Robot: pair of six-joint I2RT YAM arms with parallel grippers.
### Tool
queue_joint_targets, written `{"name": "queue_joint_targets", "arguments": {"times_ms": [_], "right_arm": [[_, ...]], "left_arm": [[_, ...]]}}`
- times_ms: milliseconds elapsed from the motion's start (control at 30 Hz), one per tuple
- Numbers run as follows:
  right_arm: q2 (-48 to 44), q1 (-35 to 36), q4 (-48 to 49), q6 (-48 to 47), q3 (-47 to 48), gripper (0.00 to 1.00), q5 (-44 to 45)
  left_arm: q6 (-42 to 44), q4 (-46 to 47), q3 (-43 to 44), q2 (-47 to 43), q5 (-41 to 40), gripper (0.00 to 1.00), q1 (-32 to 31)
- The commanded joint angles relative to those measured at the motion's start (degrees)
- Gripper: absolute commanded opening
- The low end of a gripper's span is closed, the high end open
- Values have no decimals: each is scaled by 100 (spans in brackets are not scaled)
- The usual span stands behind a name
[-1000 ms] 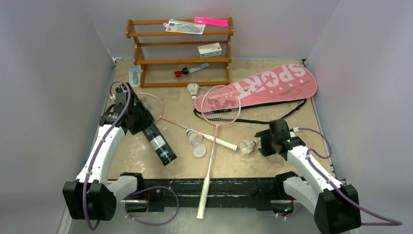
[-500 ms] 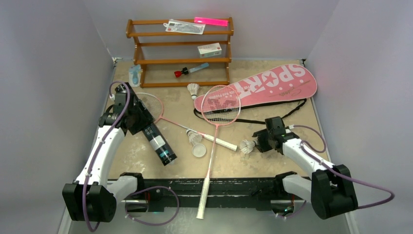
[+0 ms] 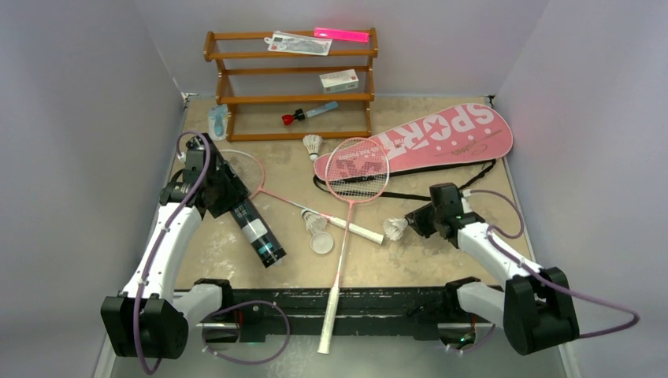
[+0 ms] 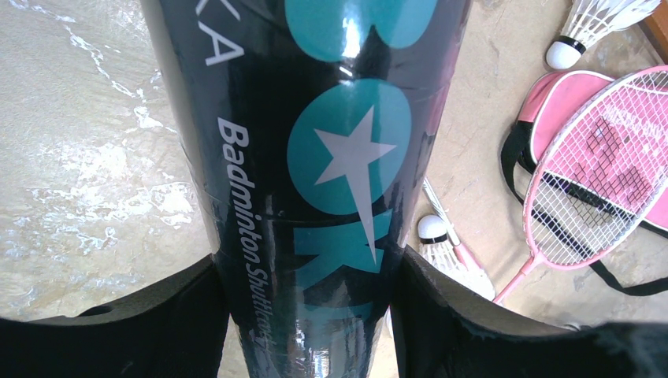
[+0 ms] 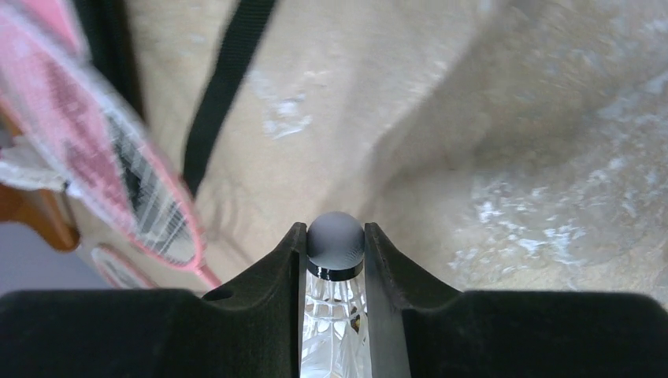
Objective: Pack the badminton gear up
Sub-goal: Adjust the shuttlecock at the center of the board.
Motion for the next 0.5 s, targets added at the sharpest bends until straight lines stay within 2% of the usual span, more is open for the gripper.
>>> {"name": "queue_joint_targets", "arguments": {"times_ms": [0,167,267,333,467], "right_arm": [[-650,17,-92,-825,457,28,289],[-1297,13,1152,-2531,327,27,-138],[-1460,13,2078,-3174,147,27,-668],[-1464,15,2815,-3501,37,24,-1374],[-1307,28,3726,-3742,77,19,-2502]], "left_arm": [[-18,198,25,9,41,45,28],[-116,51,50,470,283,45,79],[-359,248,-79,700,964,45,194],[-562,379,-97,868,1491,44,438],[-966,584,-57,1326,2720,42,867]]}}
